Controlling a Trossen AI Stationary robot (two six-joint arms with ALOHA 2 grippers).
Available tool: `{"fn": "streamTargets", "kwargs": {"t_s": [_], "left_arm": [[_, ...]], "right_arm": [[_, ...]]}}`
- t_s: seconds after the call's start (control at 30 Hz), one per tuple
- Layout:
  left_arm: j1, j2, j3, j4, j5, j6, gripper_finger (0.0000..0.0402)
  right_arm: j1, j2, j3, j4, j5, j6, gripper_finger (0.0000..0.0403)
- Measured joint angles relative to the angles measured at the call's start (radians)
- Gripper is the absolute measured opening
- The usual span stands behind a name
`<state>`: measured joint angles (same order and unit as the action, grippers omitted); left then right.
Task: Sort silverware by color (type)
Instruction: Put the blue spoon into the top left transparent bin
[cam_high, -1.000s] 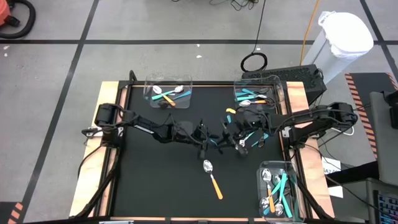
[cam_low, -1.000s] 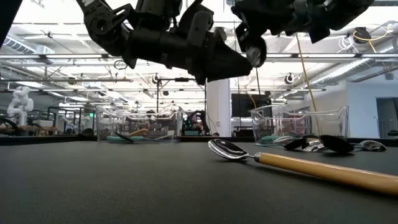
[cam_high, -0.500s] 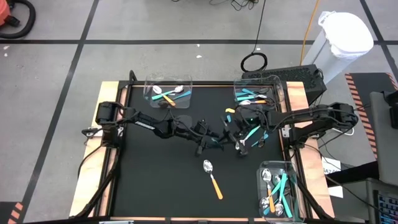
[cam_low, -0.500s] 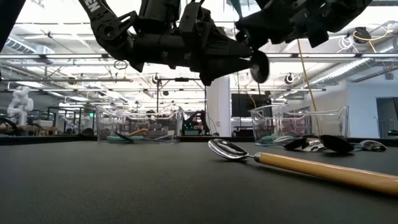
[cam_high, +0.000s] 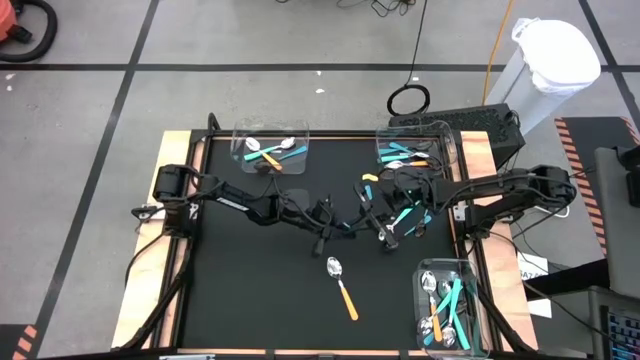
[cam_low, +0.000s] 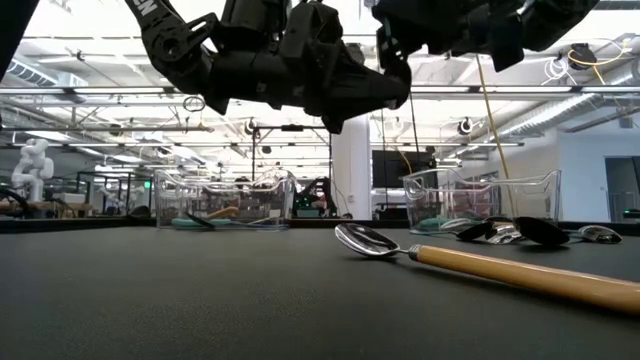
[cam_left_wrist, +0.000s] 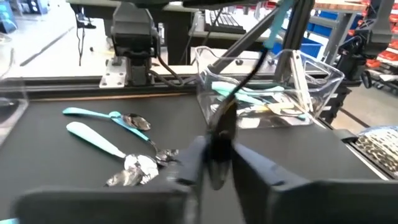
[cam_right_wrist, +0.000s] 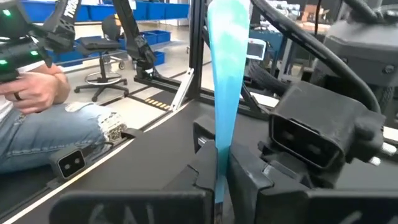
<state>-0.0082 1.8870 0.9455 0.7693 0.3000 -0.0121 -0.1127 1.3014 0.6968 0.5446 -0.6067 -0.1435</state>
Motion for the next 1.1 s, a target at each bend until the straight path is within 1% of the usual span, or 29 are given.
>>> {"fn": "streamTargets", "kwargs": {"t_s": [0.07,0.1,0.23,0.27,0.33,0.4,0.47,0.6,0.67,0.77,0.8,0.9,1.03,1.1], "left_arm": [[0.001,0.000,0.000,0.007,-0.002,-0.005,0.0028],[0.001,0.000,0.000,0.007,-0.003,-0.011,0.0015],[-0.002,0.000,0.000,0.004,-0.047,-0.035,0.0010],[-0.002,-0.001,0.000,-0.010,-0.066,-0.035,0.0007],[-0.001,-0.018,-0.001,-0.084,-0.122,-0.052,0.0003],[0.007,-0.050,-0.002,-0.183,-0.203,-0.085,0.0003],[0.022,-0.101,-0.002,-0.334,-0.293,-0.102,0.0002],[0.056,-0.221,-0.002,-0.674,-0.529,-0.106,0.0001],[0.080,-0.292,0.008,-0.824,-0.656,-0.092,0.0001],[0.140,-0.394,0.020,-1.043,-0.843,-0.042,0.0000],[0.167,-0.417,0.020,-1.081,-0.879,-0.028,0.0000],[0.251,-0.472,0.020,-1.172,-0.901,0.029,0.0000],[0.370,-0.471,0.007,-1.213,-0.942,0.141,0.0000],[0.425,-0.452,0.006,-1.194,-0.957,0.205,0.0005]], "right_arm": [[0.000,0.000,0.000,0.010,-0.002,0.000,0.0021],[0.000,0.000,0.000,0.010,-0.002,0.000,0.0026],[0.000,0.000,0.000,0.013,0.007,0.011,0.0050],[-0.001,0.000,0.000,0.013,0.011,0.023,0.0057],[0.000,-0.008,0.000,0.005,0.054,0.067,0.0070],[-0.001,-0.037,-0.001,-0.013,0.113,0.113,0.0084],[-0.002,-0.076,-0.001,-0.042,0.189,0.131,0.0098],[-0.002,-0.178,-0.001,-0.150,0.410,0.138,0.0119],[-0.002,-0.221,0.000,-0.210,0.500,0.143,0.0123],[-0.002,-0.249,0.000,-0.273,0.584,0.174,0.0123],[-0.002,-0.253,0.000,-0.296,0.600,0.185,0.0122],[-0.002,-0.243,0.000,-0.330,0.625,0.232,0.0119],[-0.002,-0.209,0.000,-0.394,0.663,0.282,0.0121],[-0.001,-0.199,0.000,-0.414,0.661,0.281,0.0124]]}}
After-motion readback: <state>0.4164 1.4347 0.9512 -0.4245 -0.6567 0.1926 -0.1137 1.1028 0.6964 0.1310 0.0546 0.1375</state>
